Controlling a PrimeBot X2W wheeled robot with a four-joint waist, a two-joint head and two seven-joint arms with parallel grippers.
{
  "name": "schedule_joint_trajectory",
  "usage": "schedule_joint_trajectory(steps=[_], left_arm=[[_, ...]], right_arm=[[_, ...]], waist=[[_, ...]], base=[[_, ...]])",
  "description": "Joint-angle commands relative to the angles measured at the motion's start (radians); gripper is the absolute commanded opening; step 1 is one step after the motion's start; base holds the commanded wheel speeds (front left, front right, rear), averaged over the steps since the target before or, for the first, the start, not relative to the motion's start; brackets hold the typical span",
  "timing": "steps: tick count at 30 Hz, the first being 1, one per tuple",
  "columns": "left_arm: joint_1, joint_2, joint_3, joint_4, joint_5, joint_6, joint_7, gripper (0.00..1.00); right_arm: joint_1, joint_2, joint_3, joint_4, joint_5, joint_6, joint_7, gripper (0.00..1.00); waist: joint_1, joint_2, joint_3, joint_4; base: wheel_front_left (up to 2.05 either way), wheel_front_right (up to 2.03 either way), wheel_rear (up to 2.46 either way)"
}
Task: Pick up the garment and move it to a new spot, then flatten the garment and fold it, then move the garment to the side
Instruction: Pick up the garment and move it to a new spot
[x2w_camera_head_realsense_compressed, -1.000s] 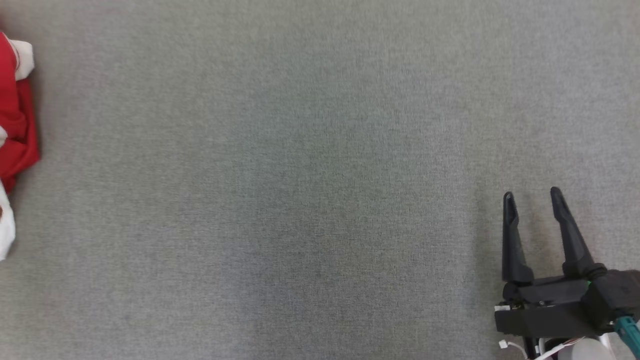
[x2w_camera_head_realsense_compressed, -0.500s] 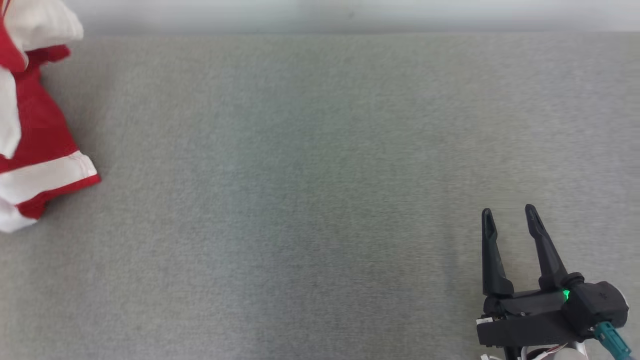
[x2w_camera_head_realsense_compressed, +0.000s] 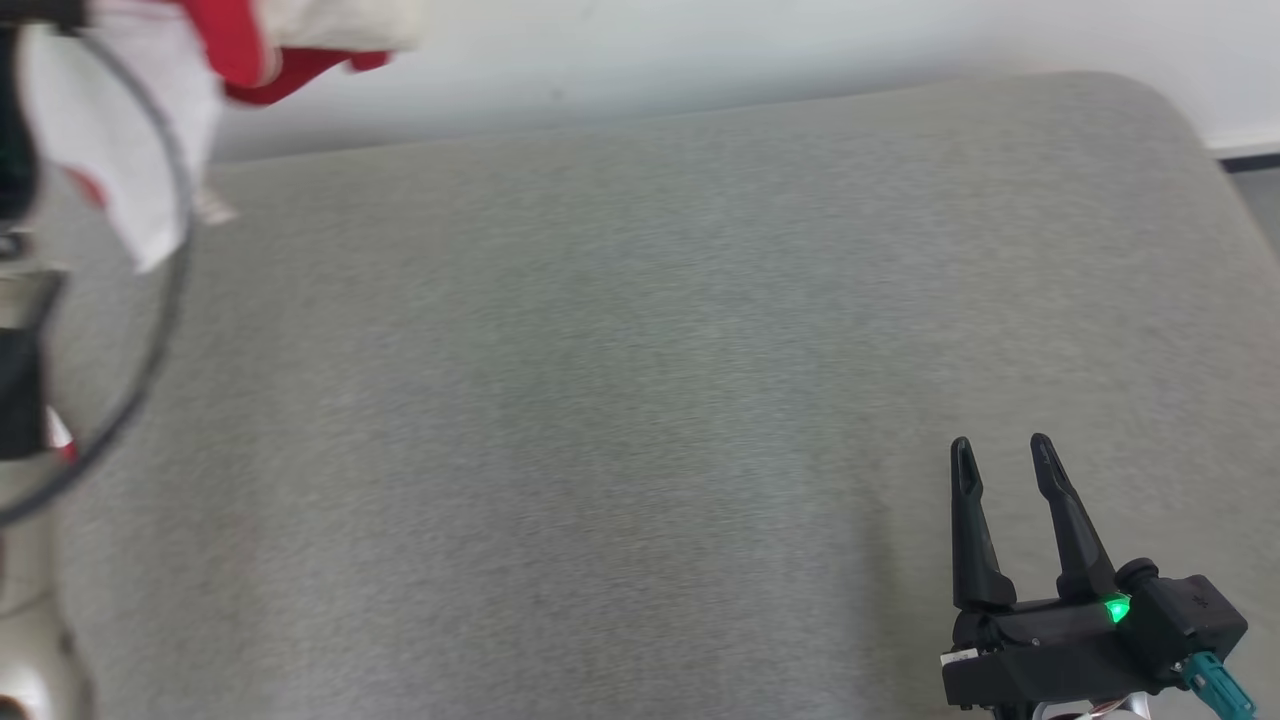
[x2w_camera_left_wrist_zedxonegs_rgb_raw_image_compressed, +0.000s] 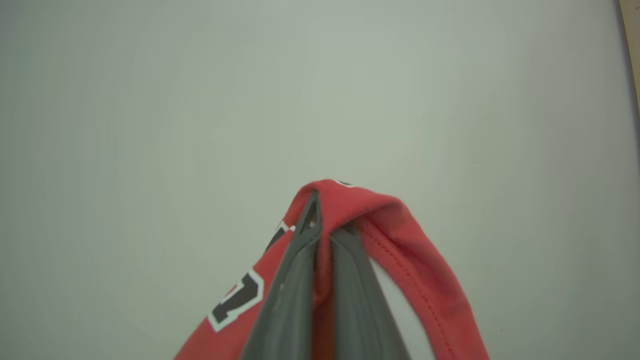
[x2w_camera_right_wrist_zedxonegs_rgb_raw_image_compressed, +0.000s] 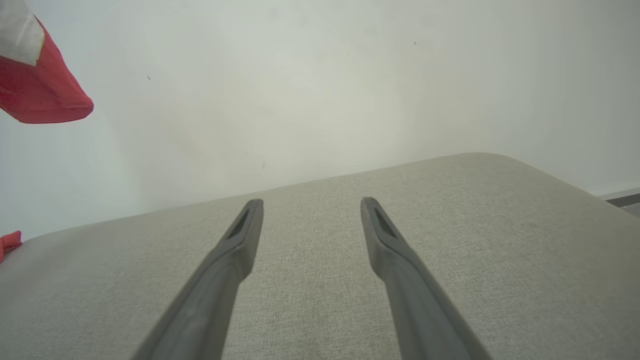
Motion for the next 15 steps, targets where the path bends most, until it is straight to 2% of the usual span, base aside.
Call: schedule_joint_trajectory(steps=[1,7,15], left_arm=[[0.011,-0.032,-0.019,-0.043,-0.006,0.008,0.014,0.0],[0.064,-0.104,-0.095,-0.137,-0.008,0.024,0.061,0.0],[0.236,-0.17,-0.179,-0.134,-0.015,0.034,0.054,0.0]], right_arm=[[-0.003,0.003,0.002,0.001,0.012,-0.002,0.0,1.0],[-0.006,0.003,0.011,0.005,0.03,-0.002,0.0,1.0],[-0.018,0.003,0.02,0.007,0.051,-0.002,0.0,1.0]], waist=[[0.0001,0.0001,-0.024,-0.071],[0.0001,0.0001,-0.017,-0.144],[0.0001,0.0001,0.003,-0.204]], base=[[0.0,0.0,0.0],[0.0,0.0,0.0],[0.0,0.0,0.0]])
